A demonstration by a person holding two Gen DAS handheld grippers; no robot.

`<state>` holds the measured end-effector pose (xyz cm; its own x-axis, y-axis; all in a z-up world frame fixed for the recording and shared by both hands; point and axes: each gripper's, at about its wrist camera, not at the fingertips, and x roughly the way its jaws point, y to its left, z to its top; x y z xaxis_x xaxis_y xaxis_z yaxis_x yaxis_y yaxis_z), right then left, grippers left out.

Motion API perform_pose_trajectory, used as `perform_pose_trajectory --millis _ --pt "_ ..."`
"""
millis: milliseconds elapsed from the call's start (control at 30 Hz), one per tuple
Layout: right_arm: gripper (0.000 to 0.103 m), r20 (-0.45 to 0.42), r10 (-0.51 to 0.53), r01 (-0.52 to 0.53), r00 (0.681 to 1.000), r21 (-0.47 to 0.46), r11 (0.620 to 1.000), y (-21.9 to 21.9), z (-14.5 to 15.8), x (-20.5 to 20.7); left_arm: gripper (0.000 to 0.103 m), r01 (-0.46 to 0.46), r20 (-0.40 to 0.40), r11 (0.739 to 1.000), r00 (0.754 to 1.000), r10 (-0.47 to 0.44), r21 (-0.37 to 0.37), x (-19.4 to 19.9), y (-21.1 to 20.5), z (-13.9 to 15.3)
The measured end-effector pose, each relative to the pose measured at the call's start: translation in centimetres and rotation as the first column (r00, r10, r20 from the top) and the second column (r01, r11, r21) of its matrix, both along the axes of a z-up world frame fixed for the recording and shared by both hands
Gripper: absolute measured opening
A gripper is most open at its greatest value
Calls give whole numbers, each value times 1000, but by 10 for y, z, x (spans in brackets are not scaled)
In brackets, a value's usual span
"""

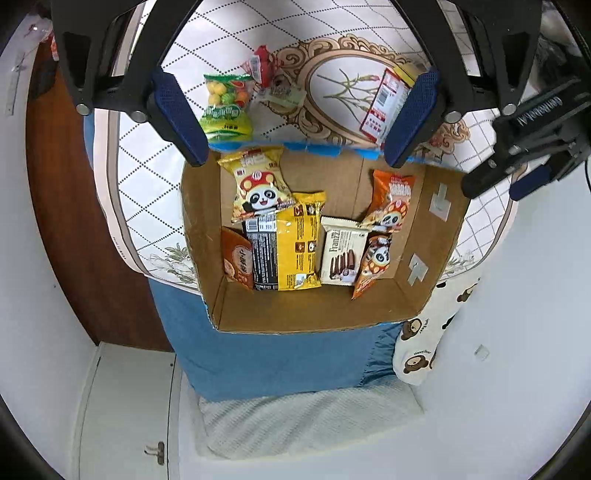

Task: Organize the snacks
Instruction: 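Lift both tools out of the box back toward the snack pile, then grasp yellow snack bag with left tool while right tool grasps red spicy strip pack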

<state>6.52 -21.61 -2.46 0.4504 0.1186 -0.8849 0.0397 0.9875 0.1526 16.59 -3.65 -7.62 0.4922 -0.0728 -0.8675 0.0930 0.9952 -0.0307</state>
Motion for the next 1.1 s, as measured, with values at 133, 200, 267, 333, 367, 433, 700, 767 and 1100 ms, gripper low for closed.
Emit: perform_pose_trajectory --millis 133,200,267,333,367,433,700,767,1100 --pt "57 -74 25 -21 997 62 998 4 -26 -14 94 -22 -16 998 1000 23 61 -21 24 -16" --pt "57 -111 27 -17 993 83 996 5 -44 -23 94 -35 -63 996 997 40 83 -30 44 -36" --pt "57 -151 23 -5 988 119 993 6 -64 -32 94 -48 -123 994 991 60 99 -36 63 -58" --pt "57 -195 14 17 981 156 988 8 -86 -41 94 -60 -213 993 974 80 99 -43 84 -87" --pt "57 -205 12 22 979 166 986 8 -92 -44 94 -69 -262 993 961 91 90 -46 93 -102" --pt "57 -233 6 40 973 192 981 14 -108 -50 94 -103 -340 993 933 119 65 -53 107 -126" --pt "57 -298 47 17 953 209 978 47 -146 -57 94 169 -404 976 909 -102 134 -78 72 -174" --pt "57 -308 60 4 950 202 979 53 -149 -55 94 339 -401 901 891 -214 272 -91 50 -186" --pt "57 -341 108 -48 934 180 983 88 -165 -39 58 393 -405 837 885 -231 380 -101 50 -224"
